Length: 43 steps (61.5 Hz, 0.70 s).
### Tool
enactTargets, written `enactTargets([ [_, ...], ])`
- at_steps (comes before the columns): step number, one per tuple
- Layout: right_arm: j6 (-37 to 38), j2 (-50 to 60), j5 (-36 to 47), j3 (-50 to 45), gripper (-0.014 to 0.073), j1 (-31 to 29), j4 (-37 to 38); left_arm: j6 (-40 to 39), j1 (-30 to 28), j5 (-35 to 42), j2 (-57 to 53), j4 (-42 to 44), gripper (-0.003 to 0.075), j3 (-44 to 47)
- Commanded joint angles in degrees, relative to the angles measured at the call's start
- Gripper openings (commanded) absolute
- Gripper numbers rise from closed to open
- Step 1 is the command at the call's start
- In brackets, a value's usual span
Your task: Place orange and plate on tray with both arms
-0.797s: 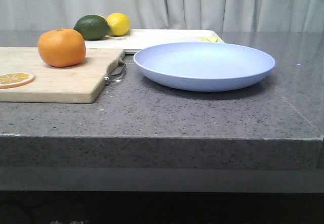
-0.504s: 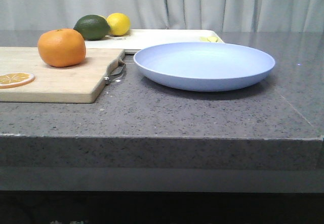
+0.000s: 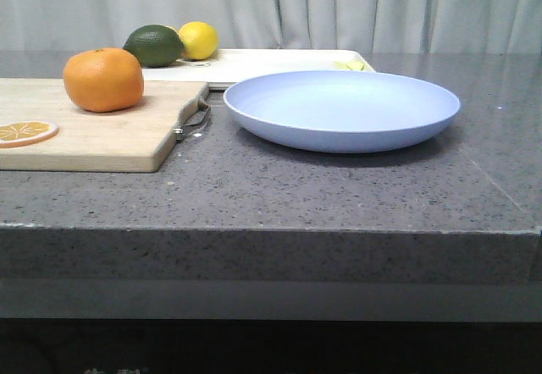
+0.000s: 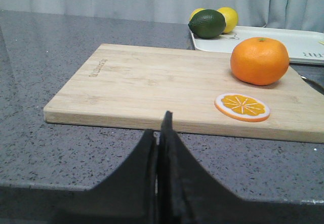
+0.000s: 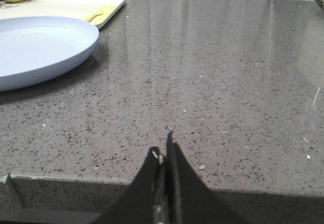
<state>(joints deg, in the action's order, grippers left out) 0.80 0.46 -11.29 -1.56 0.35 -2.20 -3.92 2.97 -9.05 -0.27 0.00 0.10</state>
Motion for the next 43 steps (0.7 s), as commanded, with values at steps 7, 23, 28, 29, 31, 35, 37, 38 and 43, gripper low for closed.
enactTargets([
  [7, -0.4, 1.4, 4.7, 0.3, -0.0067, -0.3, 0.1, -0.4, 0.0, 5.3, -1.1, -0.5, -0.0017, 0.2],
  [23, -0.4, 1.4, 6.7, 0.3, -0.0067, -0.3, 0.1, -0.4, 0.0, 6.7, -1.1, -0.5, -0.0017, 0.2],
  [28, -0.4, 1.4, 8.0, 0.3, -0.0067, -0.3, 0.1, -0.4, 0.0, 9.4, -1.1, -0.5, -0.0017, 0.2],
  [29, -0.4, 1.4, 8.4, 0.3, -0.0067, -0.3, 0.1, -0.4, 0.0, 10.1, -1.1, -0.5, -0.0017, 0.2],
  [31, -0.4, 1.4, 9.1, 0.3, -0.0067, -0.3, 0.1, -0.4, 0.0, 11.3, -1.1, -0.5, -0.0017, 0.2],
  [35, -0.4, 1.4, 9.9, 0.9, -0.0067, -0.3, 0.1, -0.4, 0.0, 15.2, -1.1, -0.5, -0.0017, 0.2],
  [37, -0.4, 1.4, 9.6, 1.7, -0.0067, -0.3, 0.1, -0.4, 0.0, 17.3, -1.1, -0.5, -0.0017, 0.1],
  [38, -0.4, 1.4, 9.4, 2.1, -0.0067, -0.3, 0.1, -0.4, 0.0, 17.9, -1.1, -0.6, -0.0017, 0.0],
  [43, -0.4, 1.4, 7.8, 5.7, -0.0067, -0.3, 0.1, -0.4, 0.0, 19.4, -1.1, -2.6, -0.0017, -1.9],
])
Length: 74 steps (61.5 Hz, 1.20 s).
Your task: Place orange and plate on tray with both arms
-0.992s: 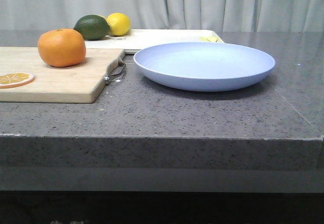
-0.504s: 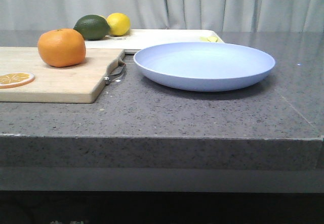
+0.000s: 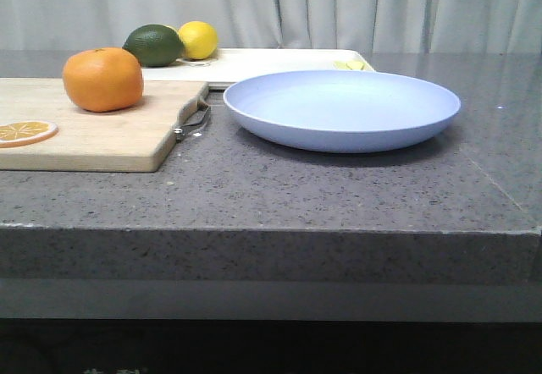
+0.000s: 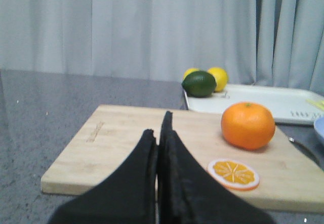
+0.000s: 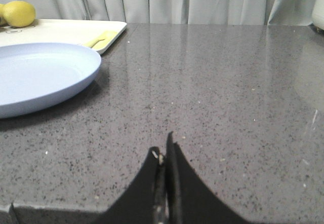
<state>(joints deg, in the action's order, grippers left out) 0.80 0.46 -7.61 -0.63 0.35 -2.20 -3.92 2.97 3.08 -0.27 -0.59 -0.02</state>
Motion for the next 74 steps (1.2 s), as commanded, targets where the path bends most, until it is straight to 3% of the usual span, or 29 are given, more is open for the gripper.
enactTargets([
  [1, -0.4, 1.4, 3.8, 5.5, -0.0067, -0.3, 0.1, -0.4, 0.0, 7.1, -1.1, -2.5, -0.0017, -2.3],
  [15, -0.3, -5.6, -4.1, 21.6, -0.0062, -0.3, 0.0, -0.4, 0.1, -5.7, 2.4, -3.1, -0.0017, -16.9],
  [26, -0.3, -19.6, -8.7, 34.2, -0.0062, -0.3, 0.0, 0.0, 0.1, -15.3, 15.1, -1.9, -0.0017, -26.2],
  [35, -0.3, -30.3, -8.7, 39.8, -0.0062, -0.3, 0.0, 0.0, 0.1, -12.3, 24.5, -0.8, -0.0017, -28.1],
  [47, -0.3, -34.6, -7.3, 40.3, -0.0053, -0.3, 0.0, 0.0, 0.1, -6.5, 28.8, -0.8, -0.0017, -28.1],
  [52, -0.3, -34.5, -7.5, 40.3, 0.0002, -0.3, 0.0, 0.0, 0.1, -6.4, 28.8, -0.8, -0.0015, -28.1],
  [56, -0.3, -34.4, -7.6, 40.3, 0.0095, -0.3, 0.0, 0.0, 0.1, -6.4, 28.8, -0.8, 0.0008, -28.1],
  [64, -0.3, -34.4, -7.6, 40.3, 0.0366, -0.3, 0.1, 0.0, 0.1, -6.8, 28.8, -0.8, 0.0193, -28.0],
  [69, -0.3, -34.4, -7.6, 40.3, 0.0528, -0.3, 0.1, 0.0, 0.1, -7.1, 28.8, -0.8, 0.0418, -28.0],
  [74, -0.3, -34.4, -7.6, 40.3, 0.0597, -0.3, 0.1, 0.0, 0.1, -6.9, 28.8, -0.9, 0.0617, -28.0],
])
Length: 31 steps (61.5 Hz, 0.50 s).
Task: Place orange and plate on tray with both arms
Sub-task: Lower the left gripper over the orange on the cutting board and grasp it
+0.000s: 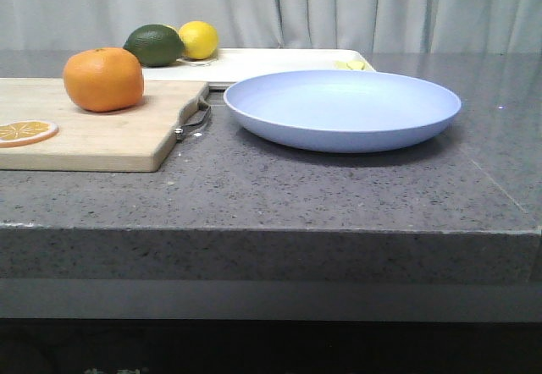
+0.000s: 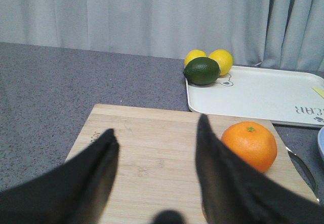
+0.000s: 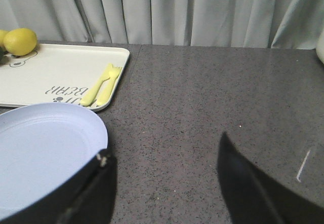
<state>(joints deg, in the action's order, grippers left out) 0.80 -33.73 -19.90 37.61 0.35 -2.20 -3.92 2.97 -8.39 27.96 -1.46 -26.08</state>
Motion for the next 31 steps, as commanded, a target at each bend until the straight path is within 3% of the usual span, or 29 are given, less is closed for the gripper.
enactTargets([
  [1, -0.3, -0.3, 4.7, 2.0, 0.0601, -0.3, 0.1, 0.0, 0.1, 4.6, 0.6, -0.1, 0.0641, -2.0],
  [5, -0.3, -0.3, 4.7, 2.0, 0.0603, -0.3, 0.1, 0.0, 0.1, 4.6, 0.6, -0.1, 0.0711, -2.0],
  [12, -0.3, -0.3, 4.7, 2.0, 0.0603, -0.3, 0.1, 0.0, 0.1, 4.6, 0.6, -0.1, 0.0675, -2.0],
  [31, -0.3, -0.3, 4.7, 2.0, 0.0603, -0.3, 0.1, 0.0, 0.1, 5.3, 0.6, -1.3, 0.0672, -2.0],
])
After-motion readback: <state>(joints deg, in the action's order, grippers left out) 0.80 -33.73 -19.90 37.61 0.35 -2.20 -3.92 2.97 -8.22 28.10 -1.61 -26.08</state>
